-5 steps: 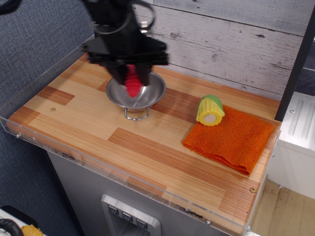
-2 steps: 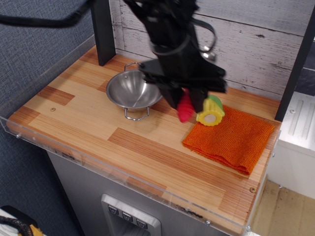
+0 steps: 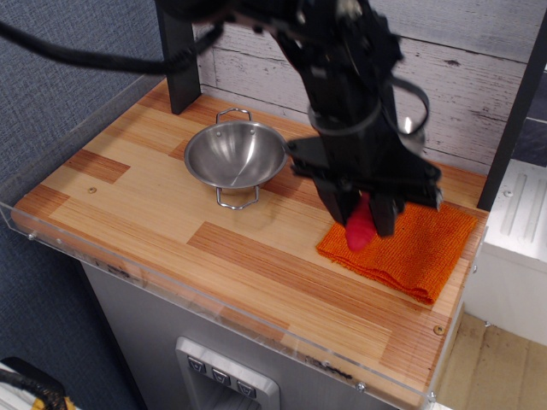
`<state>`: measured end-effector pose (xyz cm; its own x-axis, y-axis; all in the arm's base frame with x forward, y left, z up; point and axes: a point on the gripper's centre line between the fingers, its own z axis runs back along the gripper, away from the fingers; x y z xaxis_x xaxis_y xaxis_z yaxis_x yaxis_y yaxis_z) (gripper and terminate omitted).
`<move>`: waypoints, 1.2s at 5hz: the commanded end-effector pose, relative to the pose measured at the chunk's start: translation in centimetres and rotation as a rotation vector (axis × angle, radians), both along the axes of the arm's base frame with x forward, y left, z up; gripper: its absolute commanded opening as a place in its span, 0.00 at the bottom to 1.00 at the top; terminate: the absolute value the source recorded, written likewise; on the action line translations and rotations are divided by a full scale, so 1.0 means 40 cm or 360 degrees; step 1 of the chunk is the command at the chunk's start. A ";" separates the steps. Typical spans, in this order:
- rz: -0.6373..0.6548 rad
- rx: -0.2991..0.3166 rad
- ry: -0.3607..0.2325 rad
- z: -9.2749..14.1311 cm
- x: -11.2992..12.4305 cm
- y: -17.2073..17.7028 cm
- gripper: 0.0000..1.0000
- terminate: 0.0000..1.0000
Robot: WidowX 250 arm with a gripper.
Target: Move the red spoon to right side of table
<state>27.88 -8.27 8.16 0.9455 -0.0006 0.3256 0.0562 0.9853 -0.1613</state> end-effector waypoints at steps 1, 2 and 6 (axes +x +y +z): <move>-0.0062 0.0023 0.0084 -0.061 -0.044 -0.001 0.00 0.00; -0.0078 0.0037 0.0142 -0.102 -0.037 0.009 0.00 0.00; -0.0076 0.0083 0.0220 -0.133 -0.035 0.005 1.00 0.00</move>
